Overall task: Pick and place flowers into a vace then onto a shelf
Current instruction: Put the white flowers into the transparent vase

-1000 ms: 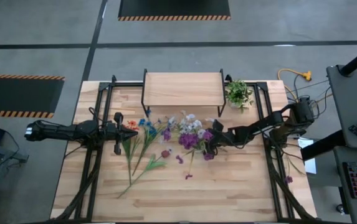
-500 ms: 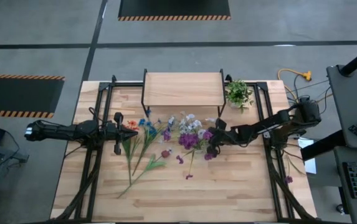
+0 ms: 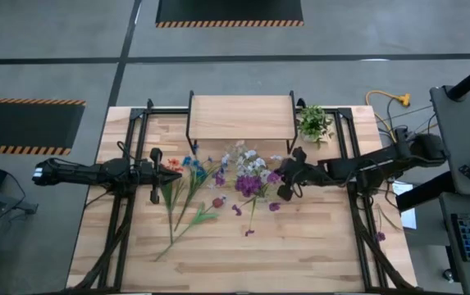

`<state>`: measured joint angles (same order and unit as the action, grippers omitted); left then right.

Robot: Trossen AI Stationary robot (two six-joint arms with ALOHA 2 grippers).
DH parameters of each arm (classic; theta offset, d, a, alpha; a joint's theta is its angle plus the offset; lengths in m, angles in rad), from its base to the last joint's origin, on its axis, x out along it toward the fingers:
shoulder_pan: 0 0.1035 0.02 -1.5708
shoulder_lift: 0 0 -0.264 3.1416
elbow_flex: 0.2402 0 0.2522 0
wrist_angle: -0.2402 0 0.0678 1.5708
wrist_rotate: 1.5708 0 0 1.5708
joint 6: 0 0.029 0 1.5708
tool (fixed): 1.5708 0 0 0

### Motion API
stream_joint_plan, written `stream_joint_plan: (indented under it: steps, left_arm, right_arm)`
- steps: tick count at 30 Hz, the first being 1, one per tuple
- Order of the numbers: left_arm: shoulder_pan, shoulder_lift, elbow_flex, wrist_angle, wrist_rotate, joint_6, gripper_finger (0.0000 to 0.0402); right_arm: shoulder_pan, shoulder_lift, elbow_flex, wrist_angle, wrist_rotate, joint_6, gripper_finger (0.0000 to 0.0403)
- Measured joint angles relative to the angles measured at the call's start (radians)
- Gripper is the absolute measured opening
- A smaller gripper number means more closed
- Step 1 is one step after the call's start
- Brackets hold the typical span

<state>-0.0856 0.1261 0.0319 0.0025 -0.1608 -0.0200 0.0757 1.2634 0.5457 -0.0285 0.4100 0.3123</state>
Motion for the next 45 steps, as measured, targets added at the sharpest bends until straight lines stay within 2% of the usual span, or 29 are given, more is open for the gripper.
stream_joint_plan:
  steps: [6, 9, 20, 32, 39, 45]
  left_arm:
    - [0.0, 0.0, 0.0, 0.0, 0.0, 0.0, 0.0]
    - [0.0, 0.0, 0.0, 0.0, 0.0, 0.0, 0.0]
    - [0.0, 0.0, 0.0, -0.002, 0.0, 0.0, 0.0]
    - [0.0, 0.0, 0.0, -0.002, 0.0, 0.0, 0.0]
    - [0.0, 0.0, 0.0, -0.003, 0.0, 0.0, 0.0]
    - [0.0, 0.0, 0.0, -0.003, 0.0, 0.0, 0.0]
  right_arm:
    - [0.0, -0.109, 0.0, -0.038, 0.089, 0.0, 0.0009]
    - [0.0, -0.152, 0.001, -0.022, 0.1, 0.002, 0.0009]
    - [0.007, -0.268, 0.002, -0.01, 0.221, 0.028, 0.0009]
    - [0.009, -0.338, 0.002, 0.054, 0.222, 0.02, 0.0009]
    - [0.046, -0.405, 0.008, 0.063, 0.176, 0.028, 0.0009]
    - [0.1, -0.47, 0.033, 0.066, 0.2, 0.003, 0.0008]
